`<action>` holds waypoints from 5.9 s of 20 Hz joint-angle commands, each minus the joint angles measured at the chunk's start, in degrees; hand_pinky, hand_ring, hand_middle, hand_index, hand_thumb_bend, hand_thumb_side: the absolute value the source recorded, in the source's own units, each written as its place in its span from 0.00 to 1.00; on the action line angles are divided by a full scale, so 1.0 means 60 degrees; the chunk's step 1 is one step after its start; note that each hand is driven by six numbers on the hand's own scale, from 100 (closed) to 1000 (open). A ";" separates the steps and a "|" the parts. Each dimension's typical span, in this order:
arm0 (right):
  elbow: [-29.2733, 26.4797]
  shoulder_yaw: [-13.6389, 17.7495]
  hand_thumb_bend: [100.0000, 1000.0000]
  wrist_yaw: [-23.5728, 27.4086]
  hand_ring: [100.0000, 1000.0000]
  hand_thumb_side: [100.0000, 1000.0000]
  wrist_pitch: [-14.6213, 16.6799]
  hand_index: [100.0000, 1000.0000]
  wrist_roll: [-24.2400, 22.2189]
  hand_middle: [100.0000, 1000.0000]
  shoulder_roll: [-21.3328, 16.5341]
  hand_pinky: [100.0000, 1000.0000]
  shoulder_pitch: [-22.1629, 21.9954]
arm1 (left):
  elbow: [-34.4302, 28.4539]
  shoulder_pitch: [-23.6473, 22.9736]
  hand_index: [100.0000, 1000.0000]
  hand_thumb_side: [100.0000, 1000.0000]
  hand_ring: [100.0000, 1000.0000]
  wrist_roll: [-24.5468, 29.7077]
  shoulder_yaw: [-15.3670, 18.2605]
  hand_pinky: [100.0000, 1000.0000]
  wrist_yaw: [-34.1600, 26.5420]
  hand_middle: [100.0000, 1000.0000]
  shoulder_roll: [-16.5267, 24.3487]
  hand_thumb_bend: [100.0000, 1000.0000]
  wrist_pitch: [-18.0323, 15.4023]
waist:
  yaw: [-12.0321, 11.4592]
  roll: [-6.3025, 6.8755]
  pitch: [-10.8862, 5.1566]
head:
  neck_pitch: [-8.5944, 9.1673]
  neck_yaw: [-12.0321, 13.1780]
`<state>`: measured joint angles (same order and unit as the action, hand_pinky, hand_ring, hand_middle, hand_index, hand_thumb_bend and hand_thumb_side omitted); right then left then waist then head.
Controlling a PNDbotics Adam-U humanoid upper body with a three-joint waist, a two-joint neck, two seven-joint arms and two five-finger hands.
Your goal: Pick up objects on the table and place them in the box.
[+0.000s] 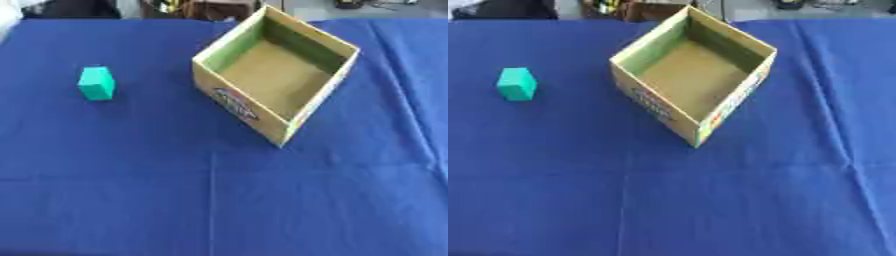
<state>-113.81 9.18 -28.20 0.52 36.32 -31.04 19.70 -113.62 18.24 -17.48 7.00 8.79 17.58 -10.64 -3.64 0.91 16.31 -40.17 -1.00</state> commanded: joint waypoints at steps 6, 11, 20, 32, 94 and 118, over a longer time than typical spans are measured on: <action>-0.0131 0.0070 0.00 0.0059 0.72 0.98 0.0032 0.71 -0.0005 0.62 -0.0165 0.70 0.0113 | -0.0162 0.0128 0.88 1.00 0.69 0.0024 0.0056 0.78 -0.0020 0.76 0.0107 0.00 -0.0013 | -0.0019 -0.0042 -0.0112 | 0.0148 0.0032; -0.0131 0.0058 0.00 0.0062 0.72 0.99 0.0037 0.71 -0.0019 0.62 -0.0199 0.70 0.0100 | -0.0162 0.0205 0.89 1.00 0.70 0.0040 0.0124 0.78 0.0147 0.76 0.0517 0.00 0.0077 | -0.0029 -0.0059 -0.0113 | 0.0155 0.0011; -0.0131 0.0036 0.00 0.0066 0.72 0.99 0.0028 0.71 -0.0053 0.62 -0.0303 0.70 0.0046 | 0.0093 0.0892 0.96 1.00 0.73 0.1466 0.0008 0.78 0.1783 0.80 0.3034 0.08 0.1865 | 0.0011 0.0000 -0.0170 | 0.0011 -0.0036; -0.0131 -0.0079 0.00 0.0117 0.72 0.99 0.0037 0.71 -0.0205 0.61 -0.0384 0.70 -0.0003 | 0.3413 0.3865 1.00 1.00 0.90 0.5891 -0.1599 0.88 0.3984 0.89 0.5567 0.23 0.1008 | 0.0124 0.0051 -0.0250 | 0.0057 0.0049; -0.0131 -0.0315 0.00 0.0505 0.68 0.93 0.0167 0.64 -0.0588 0.55 -0.0167 0.69 0.0119 | 1.0341 0.7008 1.00 0.70 0.86 1.0083 -0.3035 0.86 0.8445 0.85 0.3331 0.65 -0.1712 | 0.0433 0.0041 0.0281 | 0.0595 0.0393; -0.0131 -0.0283 0.00 0.0570 0.67 0.91 0.0058 0.63 -0.0483 0.54 -0.0140 0.67 0.0074 | 0.9998 0.7004 0.59 0.54 0.44 0.6798 -0.2937 0.44 0.8559 0.34 0.3317 0.00 -0.1383 | 0.0388 0.0022 0.0235 | 0.0528 0.0322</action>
<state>-113.81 7.03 -25.17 0.98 33.30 -30.99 19.83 -52.45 59.00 24.47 -11.39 59.94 36.22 -19.19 -1.26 0.98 19.09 -37.16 0.98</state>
